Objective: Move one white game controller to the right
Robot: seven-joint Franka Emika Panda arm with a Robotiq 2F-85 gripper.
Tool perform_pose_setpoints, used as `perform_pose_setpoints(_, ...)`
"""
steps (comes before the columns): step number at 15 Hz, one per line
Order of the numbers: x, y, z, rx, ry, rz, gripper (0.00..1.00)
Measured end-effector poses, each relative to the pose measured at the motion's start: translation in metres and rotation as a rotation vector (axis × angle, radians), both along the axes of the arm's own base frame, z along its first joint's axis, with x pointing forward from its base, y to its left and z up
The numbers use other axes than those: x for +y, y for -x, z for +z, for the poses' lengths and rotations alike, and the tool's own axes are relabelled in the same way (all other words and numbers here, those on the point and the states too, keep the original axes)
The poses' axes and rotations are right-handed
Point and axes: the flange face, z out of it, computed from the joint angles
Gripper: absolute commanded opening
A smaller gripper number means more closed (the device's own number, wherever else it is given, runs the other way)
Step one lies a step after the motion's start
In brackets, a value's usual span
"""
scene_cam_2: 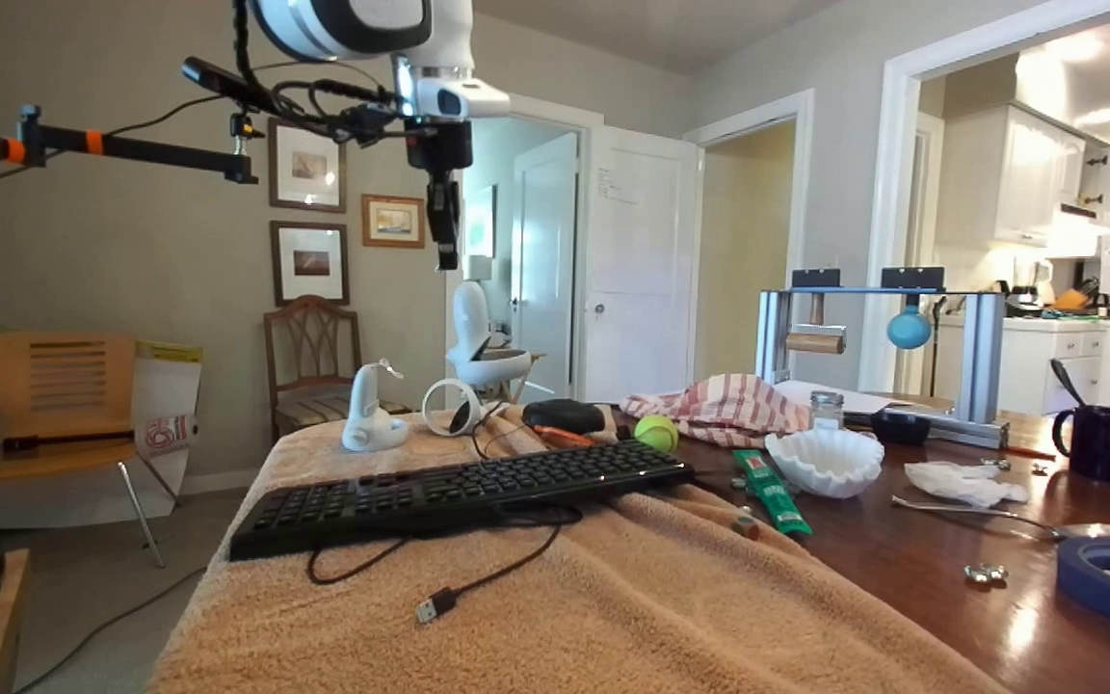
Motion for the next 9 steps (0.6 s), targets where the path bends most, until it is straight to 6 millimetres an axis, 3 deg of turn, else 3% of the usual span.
perform_pose_setpoints(5,-0.053,0.014,0.017,-0.033,-0.045,-0.11,0.02)
perform_pose_setpoints(9,-0.111,0.034,0.015,-0.058,-0.049,-0.135,0.02)
